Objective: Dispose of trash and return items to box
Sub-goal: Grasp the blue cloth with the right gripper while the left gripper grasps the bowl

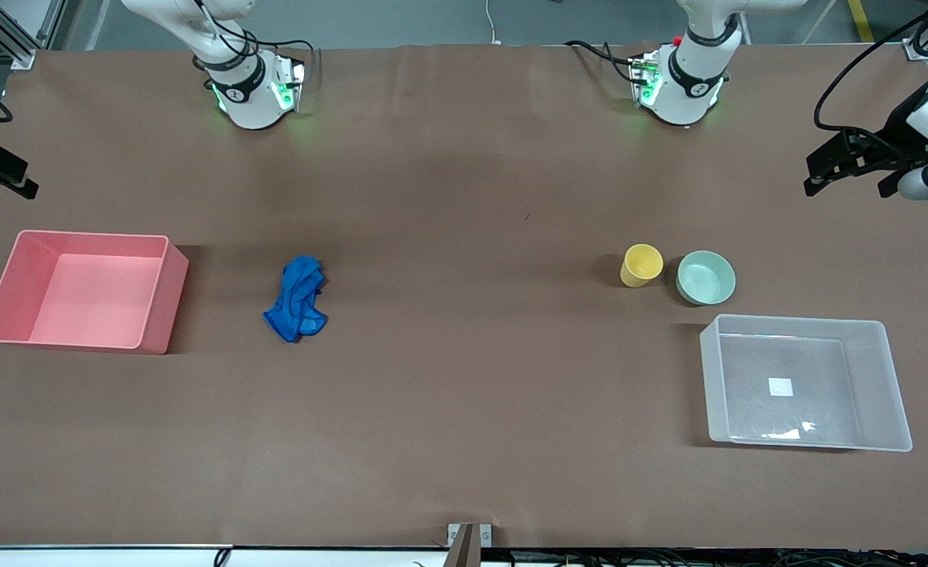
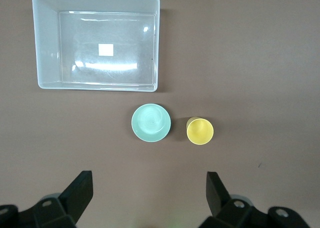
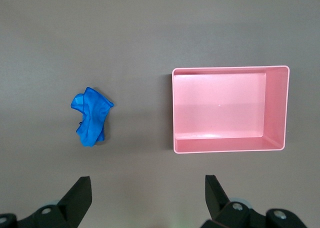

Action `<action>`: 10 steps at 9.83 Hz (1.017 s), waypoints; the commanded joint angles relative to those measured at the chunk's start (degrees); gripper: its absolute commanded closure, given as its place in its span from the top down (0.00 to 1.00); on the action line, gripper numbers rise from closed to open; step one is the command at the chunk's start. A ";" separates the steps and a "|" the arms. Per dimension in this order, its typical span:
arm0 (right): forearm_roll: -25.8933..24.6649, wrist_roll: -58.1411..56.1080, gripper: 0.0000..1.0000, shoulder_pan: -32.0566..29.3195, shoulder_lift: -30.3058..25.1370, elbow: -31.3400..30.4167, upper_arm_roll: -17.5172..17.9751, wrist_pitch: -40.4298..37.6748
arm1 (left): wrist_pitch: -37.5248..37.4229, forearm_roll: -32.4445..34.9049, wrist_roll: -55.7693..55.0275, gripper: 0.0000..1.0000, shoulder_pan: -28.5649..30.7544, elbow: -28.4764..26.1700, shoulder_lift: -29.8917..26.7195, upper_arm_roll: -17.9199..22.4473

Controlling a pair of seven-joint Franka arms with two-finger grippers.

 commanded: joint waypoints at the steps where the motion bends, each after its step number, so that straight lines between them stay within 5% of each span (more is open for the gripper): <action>1: -0.14 -0.65 1.00 -0.29 0.21 0.66 0.06 -0.58 | -0.33 1.28 0.59 1.00 -0.54 -2.09 -0.35 0.10; 7: 0.56 3.80 1.00 2.42 4.14 0.75 1.46 0.28 | 0.20 0.49 0.85 0.96 -0.54 -2.96 0.35 0.71; 10: 0.65 14.17 1.00 3.40 9.95 -6.77 9.44 11.15 | 7.12 0.76 2.51 0.95 -0.37 -11.98 -0.35 1.50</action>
